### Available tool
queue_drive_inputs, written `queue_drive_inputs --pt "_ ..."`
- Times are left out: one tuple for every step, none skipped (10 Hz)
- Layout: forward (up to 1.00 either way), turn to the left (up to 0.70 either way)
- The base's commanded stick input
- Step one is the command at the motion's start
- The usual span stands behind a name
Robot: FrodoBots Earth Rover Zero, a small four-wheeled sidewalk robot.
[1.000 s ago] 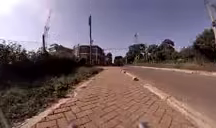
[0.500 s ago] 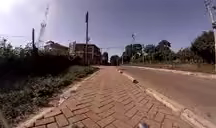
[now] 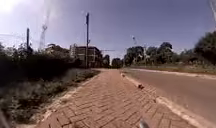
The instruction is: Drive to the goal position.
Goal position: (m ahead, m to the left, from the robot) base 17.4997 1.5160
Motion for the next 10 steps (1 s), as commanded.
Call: queue_drive_inputs --pt "1.0 0.0" --pt "1.0 0.0" --pt "1.0 0.0" --pt "1.0 0.0" --pt "1.0 0.0" --pt "1.0 0.0" --pt "1.0 0.0" --pt "1.0 0.0" --pt "1.0 0.0" --pt "1.0 0.0"
